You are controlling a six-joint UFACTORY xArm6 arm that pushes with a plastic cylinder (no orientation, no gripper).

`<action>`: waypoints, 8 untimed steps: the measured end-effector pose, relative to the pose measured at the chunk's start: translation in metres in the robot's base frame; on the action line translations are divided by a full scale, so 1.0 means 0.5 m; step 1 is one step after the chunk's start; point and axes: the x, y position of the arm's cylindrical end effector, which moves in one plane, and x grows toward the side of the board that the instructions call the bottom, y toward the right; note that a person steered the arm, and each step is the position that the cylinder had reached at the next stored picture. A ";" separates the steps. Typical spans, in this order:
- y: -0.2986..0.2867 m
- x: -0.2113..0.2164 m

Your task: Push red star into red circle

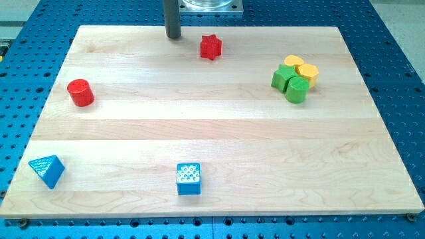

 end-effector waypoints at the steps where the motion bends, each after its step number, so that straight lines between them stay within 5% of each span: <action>1: 0.130 0.006; 2: -0.036 0.129; 4: 0.091 0.020; 5: 0.215 0.093; 6: -0.057 0.253; 7: -0.084 0.256; 8: -0.062 0.138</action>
